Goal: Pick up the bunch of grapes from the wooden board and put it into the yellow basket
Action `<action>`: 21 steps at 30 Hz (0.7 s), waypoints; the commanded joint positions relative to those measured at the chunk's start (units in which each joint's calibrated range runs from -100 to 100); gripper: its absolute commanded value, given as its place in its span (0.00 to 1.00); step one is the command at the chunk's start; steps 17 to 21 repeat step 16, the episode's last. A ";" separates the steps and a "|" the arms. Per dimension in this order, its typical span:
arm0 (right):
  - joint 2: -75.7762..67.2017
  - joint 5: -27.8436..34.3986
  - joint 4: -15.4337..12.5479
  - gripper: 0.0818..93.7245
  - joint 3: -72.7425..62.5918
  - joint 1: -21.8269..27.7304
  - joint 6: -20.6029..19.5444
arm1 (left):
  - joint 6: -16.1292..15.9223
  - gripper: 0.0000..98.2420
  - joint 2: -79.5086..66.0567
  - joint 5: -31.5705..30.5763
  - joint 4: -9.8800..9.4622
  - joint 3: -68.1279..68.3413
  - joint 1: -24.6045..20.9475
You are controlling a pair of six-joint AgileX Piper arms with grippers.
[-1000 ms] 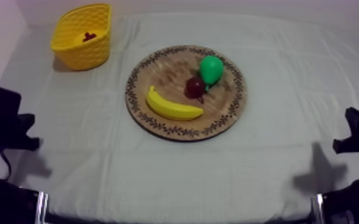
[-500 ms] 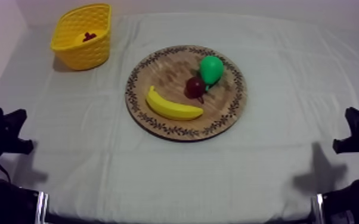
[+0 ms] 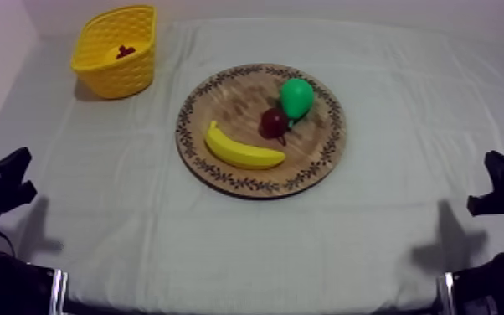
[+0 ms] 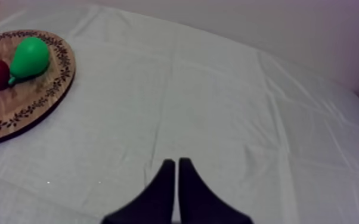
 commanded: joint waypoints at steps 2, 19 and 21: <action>-0.02 0.02 0.01 0.00 -0.01 0.01 -0.01 | 0.23 0.00 0.01 -0.07 0.01 0.03 -0.05; -0.02 0.02 0.01 0.00 -0.01 0.01 -0.01 | 2.60 0.00 0.00 -5.91 -4.81 2.21 -1.77; -0.02 0.02 0.01 0.00 -0.01 0.01 -0.01 | 2.60 0.00 0.00 -5.91 -4.81 2.21 -1.77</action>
